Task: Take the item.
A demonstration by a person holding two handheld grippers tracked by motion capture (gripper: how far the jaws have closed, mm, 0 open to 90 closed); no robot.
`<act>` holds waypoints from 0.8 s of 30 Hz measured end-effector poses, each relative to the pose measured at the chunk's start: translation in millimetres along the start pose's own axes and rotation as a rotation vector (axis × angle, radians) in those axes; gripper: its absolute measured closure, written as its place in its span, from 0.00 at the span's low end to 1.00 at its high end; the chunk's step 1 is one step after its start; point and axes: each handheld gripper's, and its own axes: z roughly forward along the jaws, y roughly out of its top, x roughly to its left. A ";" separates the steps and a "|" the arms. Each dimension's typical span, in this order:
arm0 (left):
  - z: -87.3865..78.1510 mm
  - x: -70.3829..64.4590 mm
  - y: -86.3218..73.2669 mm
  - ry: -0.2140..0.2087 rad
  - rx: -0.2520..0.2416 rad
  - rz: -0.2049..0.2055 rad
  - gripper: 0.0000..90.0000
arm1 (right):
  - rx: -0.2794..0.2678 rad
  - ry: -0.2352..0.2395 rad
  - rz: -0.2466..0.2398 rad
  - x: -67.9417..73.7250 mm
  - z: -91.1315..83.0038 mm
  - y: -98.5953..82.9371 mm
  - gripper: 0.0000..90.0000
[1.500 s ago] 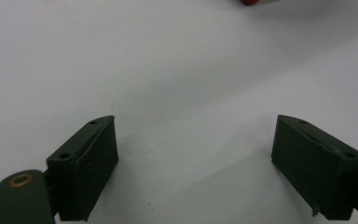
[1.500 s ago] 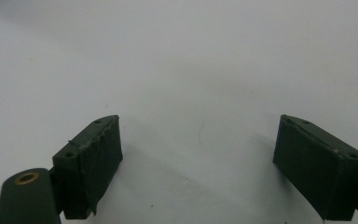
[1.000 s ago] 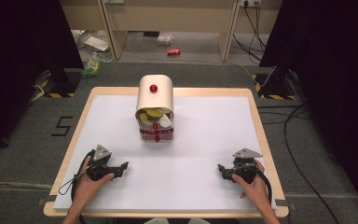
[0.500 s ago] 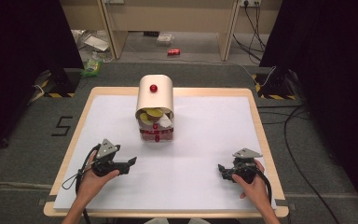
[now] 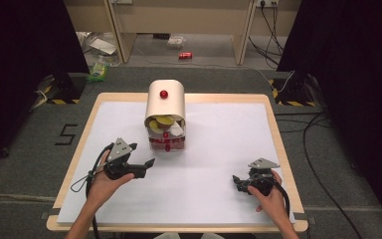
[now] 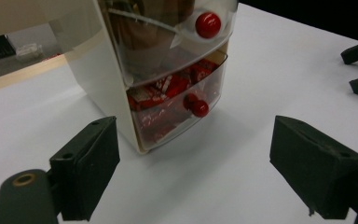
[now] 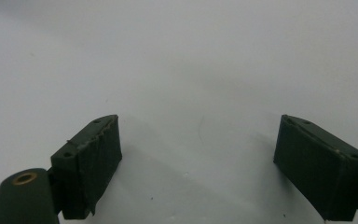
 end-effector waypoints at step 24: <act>16.0 -9.8 58.3 -0.028 -0.049 0.073 0.18 | 0.000 0.001 0.000 -0.1 0.2 0.0 0.17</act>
